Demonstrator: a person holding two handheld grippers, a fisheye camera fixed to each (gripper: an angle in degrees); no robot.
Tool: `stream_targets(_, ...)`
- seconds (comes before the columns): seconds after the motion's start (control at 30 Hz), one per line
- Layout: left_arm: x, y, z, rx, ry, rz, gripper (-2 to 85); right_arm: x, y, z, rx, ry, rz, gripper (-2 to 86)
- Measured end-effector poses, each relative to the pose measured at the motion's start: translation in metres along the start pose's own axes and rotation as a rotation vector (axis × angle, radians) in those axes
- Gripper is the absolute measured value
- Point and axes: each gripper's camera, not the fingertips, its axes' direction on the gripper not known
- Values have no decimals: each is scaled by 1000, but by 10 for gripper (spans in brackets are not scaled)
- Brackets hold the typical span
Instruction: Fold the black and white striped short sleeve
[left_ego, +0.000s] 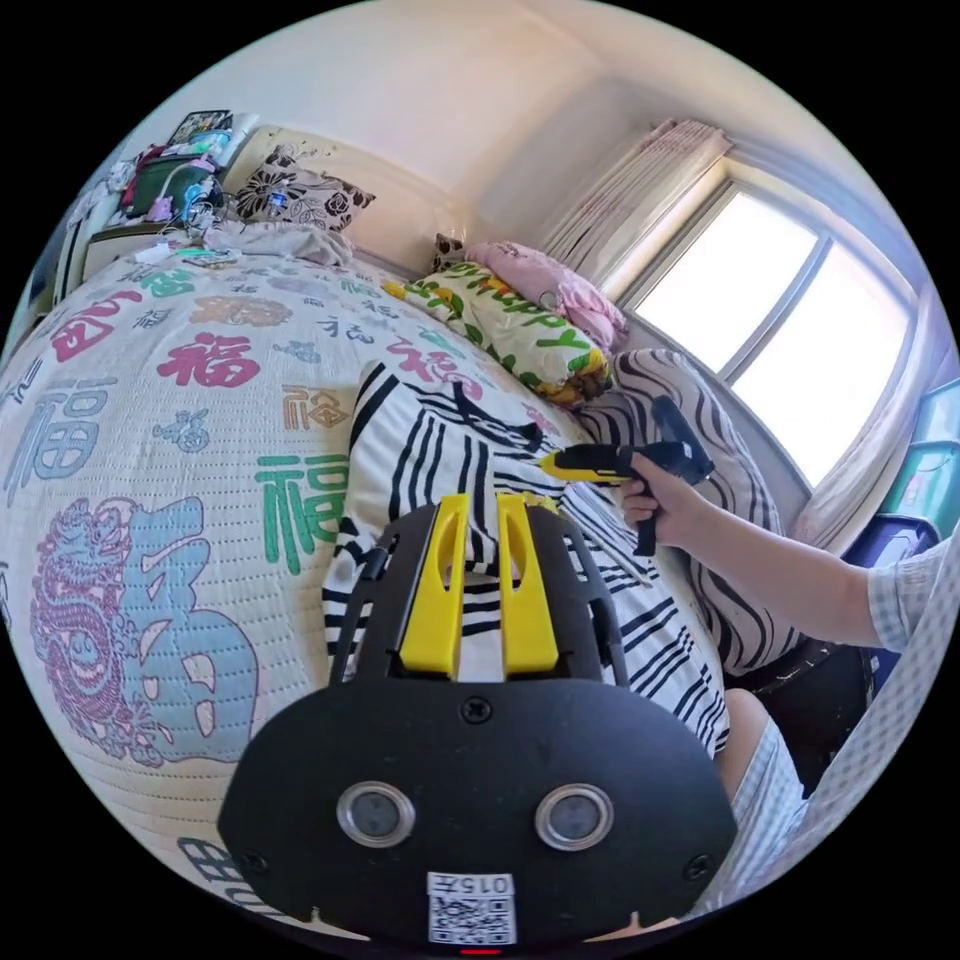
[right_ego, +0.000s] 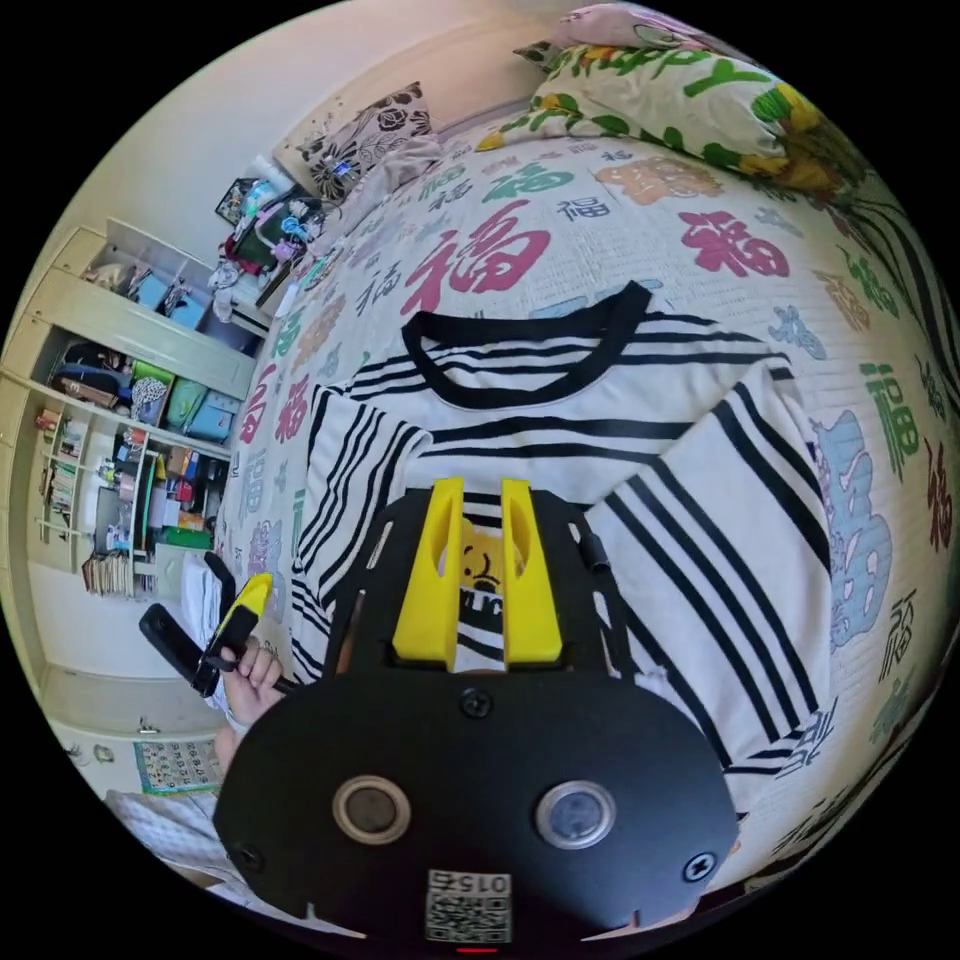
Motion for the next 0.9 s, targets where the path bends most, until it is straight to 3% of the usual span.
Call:
stream_targets(0.2,14,-2,77,-180,-81,17,49,-35,-3,19,-5,-1,-210,54)
stream_targets(0.27,18,5,110,-274,-127,15,35,-44,0,44,-58,92,-270,47)
stream_targets(0.43,25,5,138,-316,-134,1,43,-6,9,34,-44,-19,-170,28)
stream_targets(0.57,33,-19,129,-202,-105,49,62,43,24,-23,90,-28,-192,45)
stream_targets(0.7,41,-74,147,-174,-177,155,78,96,25,-71,176,153,-186,73)
stream_targets(0.9,54,-153,255,-290,-202,302,84,157,6,-86,112,320,-155,135)
